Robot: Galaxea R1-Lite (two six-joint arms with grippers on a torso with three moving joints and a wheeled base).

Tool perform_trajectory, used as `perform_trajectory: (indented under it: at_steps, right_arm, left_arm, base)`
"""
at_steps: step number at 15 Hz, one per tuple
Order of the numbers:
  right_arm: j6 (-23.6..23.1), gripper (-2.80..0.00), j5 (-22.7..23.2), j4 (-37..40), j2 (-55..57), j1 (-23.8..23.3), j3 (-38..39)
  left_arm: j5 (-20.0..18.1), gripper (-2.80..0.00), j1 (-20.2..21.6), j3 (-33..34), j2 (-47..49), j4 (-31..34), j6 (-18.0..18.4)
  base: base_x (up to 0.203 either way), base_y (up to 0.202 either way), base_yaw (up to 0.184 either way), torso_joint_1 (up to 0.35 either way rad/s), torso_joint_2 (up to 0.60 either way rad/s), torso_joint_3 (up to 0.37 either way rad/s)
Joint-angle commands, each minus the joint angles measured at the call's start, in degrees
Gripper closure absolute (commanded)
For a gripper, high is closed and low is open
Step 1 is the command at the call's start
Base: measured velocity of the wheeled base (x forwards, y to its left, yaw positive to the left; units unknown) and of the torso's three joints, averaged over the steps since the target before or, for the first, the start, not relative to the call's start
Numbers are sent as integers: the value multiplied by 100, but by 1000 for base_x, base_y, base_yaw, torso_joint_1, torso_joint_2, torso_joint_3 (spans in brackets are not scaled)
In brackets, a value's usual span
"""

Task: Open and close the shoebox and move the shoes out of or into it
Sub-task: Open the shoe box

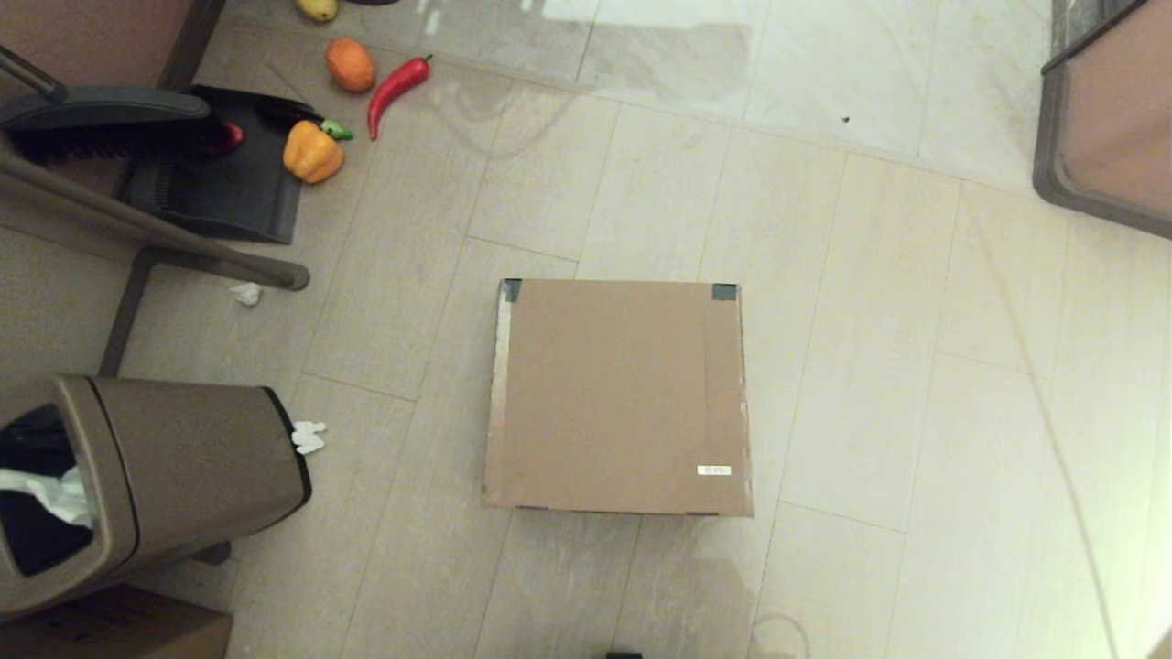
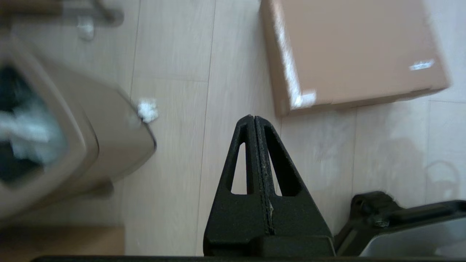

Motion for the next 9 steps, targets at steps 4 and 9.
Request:
perform_trajectory:
  at_steps: [4,9]
  right_arm:
    - [866,0,579,157,2771,49,-1200]
    - [1712,0,1291,164,5370,58,-1757]
  left_arm:
    - [-246,0,-52,-1921,3546,60,-156]
    - [-952,0,-299,-3174,6492,-678,-2383]
  base:
    - [0,0,0,0,0,0]
    - [0,0,0,0,0,0]
